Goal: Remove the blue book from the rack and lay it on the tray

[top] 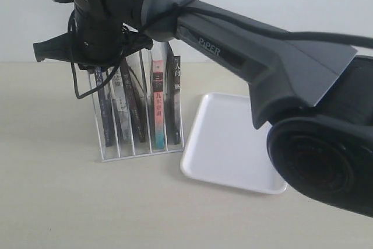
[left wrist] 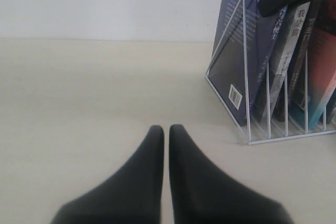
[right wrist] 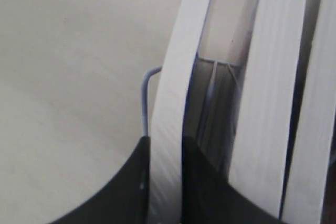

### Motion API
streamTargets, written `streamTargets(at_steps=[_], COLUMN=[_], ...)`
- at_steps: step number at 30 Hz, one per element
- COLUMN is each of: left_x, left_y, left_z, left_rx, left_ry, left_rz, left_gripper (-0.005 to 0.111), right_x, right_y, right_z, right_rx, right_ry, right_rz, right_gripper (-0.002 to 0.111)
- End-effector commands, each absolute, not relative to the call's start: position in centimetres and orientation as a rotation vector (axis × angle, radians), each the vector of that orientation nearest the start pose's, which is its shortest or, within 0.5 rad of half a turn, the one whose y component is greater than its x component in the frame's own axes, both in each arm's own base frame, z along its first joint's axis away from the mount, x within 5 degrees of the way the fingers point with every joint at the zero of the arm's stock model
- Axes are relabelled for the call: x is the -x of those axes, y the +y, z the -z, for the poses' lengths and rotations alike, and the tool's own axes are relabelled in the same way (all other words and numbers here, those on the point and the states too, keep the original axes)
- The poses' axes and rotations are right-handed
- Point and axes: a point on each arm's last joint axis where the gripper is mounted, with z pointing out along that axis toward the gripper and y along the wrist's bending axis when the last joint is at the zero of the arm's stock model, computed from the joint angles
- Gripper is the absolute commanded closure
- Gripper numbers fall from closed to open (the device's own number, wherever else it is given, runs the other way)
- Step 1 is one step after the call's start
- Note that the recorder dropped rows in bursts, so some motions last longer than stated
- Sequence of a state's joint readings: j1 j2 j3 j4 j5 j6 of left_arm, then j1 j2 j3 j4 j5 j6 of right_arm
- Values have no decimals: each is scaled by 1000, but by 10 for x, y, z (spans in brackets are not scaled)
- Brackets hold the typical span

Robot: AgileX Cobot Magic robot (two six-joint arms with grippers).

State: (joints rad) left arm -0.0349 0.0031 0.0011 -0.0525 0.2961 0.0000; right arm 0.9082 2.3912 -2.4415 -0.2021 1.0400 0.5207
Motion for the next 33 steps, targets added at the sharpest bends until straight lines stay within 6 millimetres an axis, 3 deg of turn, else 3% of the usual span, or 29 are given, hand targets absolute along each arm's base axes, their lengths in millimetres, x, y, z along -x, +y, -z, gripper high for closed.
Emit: streamTargets(at_steps=[1, 8, 12, 30, 33], left_x=[-54, -54, -54, -54, -54], left_y=[-3, -3, -3, -3, -3], left_z=[-187, -187, -187, -187, -187], left_rx=[7, 7, 7, 7, 7], left_ry=[1776, 1776, 1776, 1776, 1776], left_rz=[77, 77, 77, 77, 77], left_gripper=[103, 103, 103, 103, 103], right_x=[-337, -320, -310, -307, -303], right_y=[404, 377, 363, 356, 351], right_z=[-295, -369, -401, -405, -416], right_rx=[516, 490, 490, 487, 479], right_ry=[2408, 2276, 2216, 2230, 2213], right_rz=[-367, -408, -435, -399, -415], right_gripper=[108, 108, 108, 108, 108])
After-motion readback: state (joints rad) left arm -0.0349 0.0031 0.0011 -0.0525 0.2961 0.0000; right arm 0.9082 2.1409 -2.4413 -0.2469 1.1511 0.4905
